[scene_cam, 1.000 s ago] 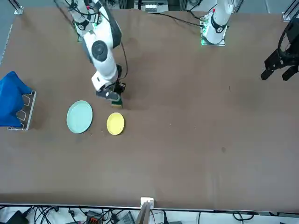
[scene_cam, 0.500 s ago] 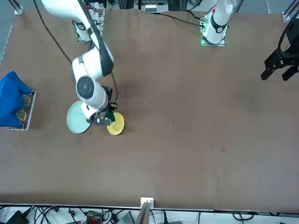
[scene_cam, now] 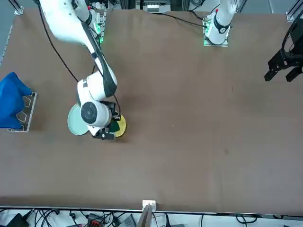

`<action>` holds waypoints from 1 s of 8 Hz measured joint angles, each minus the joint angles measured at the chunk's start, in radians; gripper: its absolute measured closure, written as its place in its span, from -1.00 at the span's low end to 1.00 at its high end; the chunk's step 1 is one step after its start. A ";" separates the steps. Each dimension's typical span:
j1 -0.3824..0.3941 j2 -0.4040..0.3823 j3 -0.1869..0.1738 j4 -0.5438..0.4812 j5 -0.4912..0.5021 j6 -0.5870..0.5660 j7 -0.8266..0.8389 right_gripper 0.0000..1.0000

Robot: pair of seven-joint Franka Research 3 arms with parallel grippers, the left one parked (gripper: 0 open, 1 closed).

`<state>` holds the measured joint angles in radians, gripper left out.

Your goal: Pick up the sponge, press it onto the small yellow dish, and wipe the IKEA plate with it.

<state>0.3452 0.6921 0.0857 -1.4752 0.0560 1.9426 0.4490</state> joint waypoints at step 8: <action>-0.011 0.086 0.002 0.060 0.000 -0.001 -0.069 0.55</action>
<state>0.3343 0.7786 0.0882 -1.4149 0.0560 1.9420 0.3796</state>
